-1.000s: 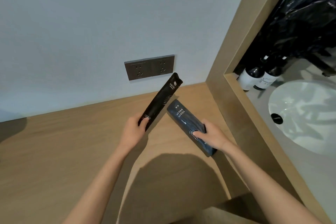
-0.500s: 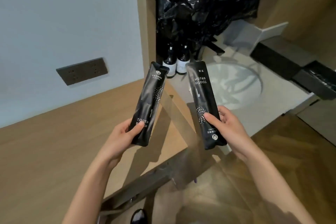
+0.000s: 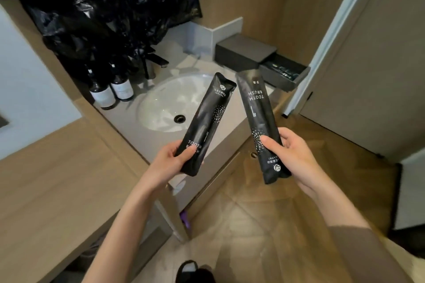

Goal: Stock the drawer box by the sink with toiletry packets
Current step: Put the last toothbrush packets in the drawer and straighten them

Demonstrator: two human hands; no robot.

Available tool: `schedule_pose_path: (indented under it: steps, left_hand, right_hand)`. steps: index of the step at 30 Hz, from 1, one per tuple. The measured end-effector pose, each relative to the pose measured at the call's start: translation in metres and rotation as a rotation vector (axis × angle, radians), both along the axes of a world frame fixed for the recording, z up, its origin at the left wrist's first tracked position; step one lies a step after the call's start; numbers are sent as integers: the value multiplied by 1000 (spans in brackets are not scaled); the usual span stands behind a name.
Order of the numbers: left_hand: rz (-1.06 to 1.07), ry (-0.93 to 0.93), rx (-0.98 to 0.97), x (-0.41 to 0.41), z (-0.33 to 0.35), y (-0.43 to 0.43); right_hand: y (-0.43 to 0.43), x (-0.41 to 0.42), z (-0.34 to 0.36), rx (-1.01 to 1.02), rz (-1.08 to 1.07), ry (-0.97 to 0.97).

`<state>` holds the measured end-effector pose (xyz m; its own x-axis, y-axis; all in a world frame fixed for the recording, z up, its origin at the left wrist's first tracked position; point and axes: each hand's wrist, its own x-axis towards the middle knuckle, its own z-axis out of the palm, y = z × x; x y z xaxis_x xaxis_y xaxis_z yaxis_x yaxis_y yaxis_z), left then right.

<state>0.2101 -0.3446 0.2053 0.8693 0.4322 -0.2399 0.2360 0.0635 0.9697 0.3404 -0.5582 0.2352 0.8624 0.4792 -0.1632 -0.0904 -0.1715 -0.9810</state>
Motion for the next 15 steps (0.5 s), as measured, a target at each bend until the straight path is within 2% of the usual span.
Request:
schedule_pose_path:
  steps: [5,11,15]
  left_hand:
    - [-62,-9,58,77,-9,-29]
    - [-86,-83,-25,188,-21,-60]
    - [-107,-155,-12,270,-22,-76]
  right_hand:
    - [-44,58,4,-10,-84,-71]
    - [-69,159,4,-13,-148,-125]
    - [-67,233,7,34,-163,-79]
